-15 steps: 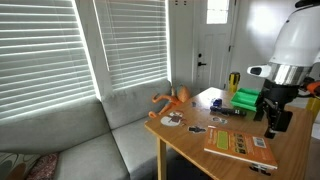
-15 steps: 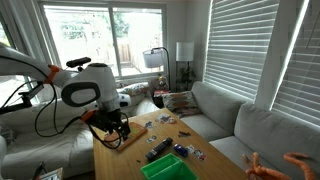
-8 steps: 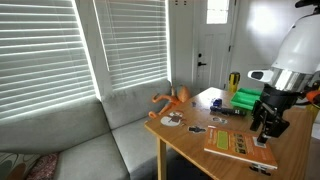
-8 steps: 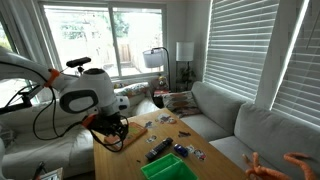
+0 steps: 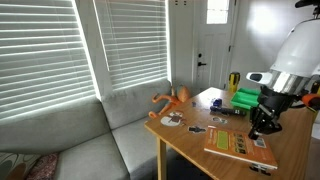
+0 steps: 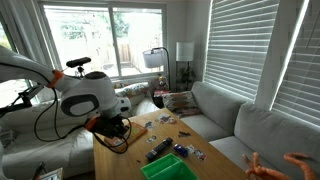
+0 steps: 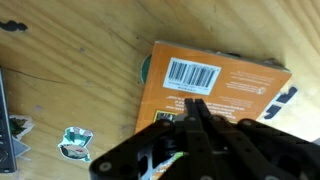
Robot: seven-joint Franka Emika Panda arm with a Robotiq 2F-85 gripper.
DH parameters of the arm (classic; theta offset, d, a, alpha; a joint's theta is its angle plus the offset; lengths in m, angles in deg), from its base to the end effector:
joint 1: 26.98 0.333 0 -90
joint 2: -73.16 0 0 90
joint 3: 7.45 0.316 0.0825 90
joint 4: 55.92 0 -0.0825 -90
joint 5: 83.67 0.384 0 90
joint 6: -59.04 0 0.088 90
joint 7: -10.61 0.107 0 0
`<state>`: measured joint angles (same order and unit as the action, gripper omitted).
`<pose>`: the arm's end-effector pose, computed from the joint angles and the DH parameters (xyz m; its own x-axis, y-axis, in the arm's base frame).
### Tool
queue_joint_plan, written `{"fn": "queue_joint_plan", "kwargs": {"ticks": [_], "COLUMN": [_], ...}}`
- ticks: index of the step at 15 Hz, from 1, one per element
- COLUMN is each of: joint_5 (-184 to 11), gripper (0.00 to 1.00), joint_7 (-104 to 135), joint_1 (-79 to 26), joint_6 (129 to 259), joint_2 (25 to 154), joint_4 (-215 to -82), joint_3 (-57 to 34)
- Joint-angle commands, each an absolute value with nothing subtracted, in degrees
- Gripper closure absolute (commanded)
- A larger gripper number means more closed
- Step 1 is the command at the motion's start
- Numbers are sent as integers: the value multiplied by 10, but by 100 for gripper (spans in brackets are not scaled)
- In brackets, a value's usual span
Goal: Slide the book downwards, flip the book and place it right side up on the table
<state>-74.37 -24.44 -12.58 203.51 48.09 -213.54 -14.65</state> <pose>0.3845 0.0498 0.3674 0.7893 0.5597 0.2525 0.5849 -0.8105 -0.0317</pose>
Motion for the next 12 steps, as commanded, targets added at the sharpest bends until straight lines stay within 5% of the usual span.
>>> {"fn": "queue_joint_plan", "kwargs": {"ticks": [1, 12], "joint_5": [-710, -760], "gripper": [100, 100], "joint_7": [-284, -205], "joint_1": [-109, -169], "joint_6": [2059, 2006], "joint_2": [498, 517], "joint_4": [-2135, -2131], "joint_3": [-164, -136]}}
